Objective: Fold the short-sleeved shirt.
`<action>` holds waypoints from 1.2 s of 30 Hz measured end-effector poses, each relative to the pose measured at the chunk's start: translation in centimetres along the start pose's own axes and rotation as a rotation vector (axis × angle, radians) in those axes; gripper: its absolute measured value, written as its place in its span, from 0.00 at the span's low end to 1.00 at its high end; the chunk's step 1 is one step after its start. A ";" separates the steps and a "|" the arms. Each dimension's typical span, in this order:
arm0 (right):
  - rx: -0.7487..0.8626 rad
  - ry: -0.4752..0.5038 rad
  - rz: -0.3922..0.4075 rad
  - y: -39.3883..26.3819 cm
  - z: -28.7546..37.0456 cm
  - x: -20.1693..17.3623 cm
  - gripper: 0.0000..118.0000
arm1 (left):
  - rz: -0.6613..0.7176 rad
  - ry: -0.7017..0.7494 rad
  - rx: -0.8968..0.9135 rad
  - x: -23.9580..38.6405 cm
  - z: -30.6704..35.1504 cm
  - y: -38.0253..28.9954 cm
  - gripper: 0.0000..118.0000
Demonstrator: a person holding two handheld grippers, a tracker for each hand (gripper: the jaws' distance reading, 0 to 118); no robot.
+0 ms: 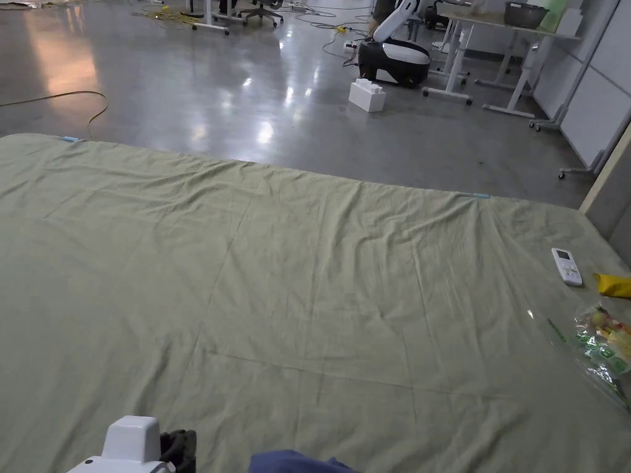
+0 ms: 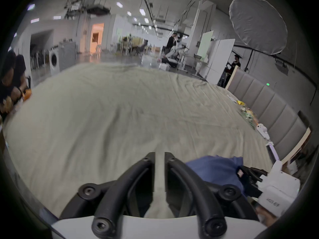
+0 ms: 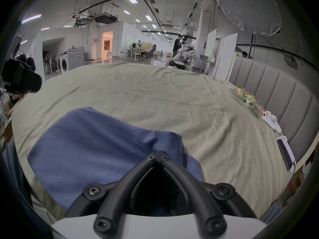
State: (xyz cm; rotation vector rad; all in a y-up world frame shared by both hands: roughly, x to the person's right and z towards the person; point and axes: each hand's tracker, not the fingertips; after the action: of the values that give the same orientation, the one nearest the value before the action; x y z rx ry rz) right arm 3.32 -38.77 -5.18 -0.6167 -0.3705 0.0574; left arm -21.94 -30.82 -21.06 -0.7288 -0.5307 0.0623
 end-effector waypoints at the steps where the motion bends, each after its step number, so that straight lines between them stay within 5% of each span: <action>1: 0.015 -0.009 0.019 -0.2 0.1 -0.1 0.01 | 0.025 -0.025 -0.021 -0.2 -0.4 -0.2 0.15; 5: 0.039 -0.027 0.027 -0.6 0.0 0.0 0.01 | 0.097 -0.182 -0.135 -0.7 -1.6 -0.3 0.67; 9: 0.036 -0.034 -0.002 -0.7 -0.1 0.3 0.01 | 0.158 -0.325 -0.209 -1.3 -3.2 -0.6 0.74; 17: 0.038 -0.029 -0.020 -1.0 -0.1 0.9 0.01 | 0.342 -0.521 -0.476 -1.1 -10.0 -3.4 0.74; 20: 0.037 -0.025 -0.026 -1.2 -0.1 1.2 0.01 | 0.398 -0.596 -0.406 -1.2 -10.8 -3.8 0.73; 24: 0.037 -0.023 -0.024 -1.2 -0.1 1.2 0.01 | 0.544 -0.649 -0.447 -1.5 -11.6 -4.4 0.46; 36: 0.028 -0.026 -0.023 -1.2 -0.1 1.6 0.01 | 0.565 -0.727 -0.462 -1.3 -13.1 -5.9 0.45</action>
State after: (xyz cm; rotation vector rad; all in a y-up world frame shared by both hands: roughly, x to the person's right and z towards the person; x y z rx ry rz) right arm 4.74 -39.55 -4.01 -0.5841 -0.4012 0.0486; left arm -17.55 -43.65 -25.91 -1.3031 -1.0344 0.7739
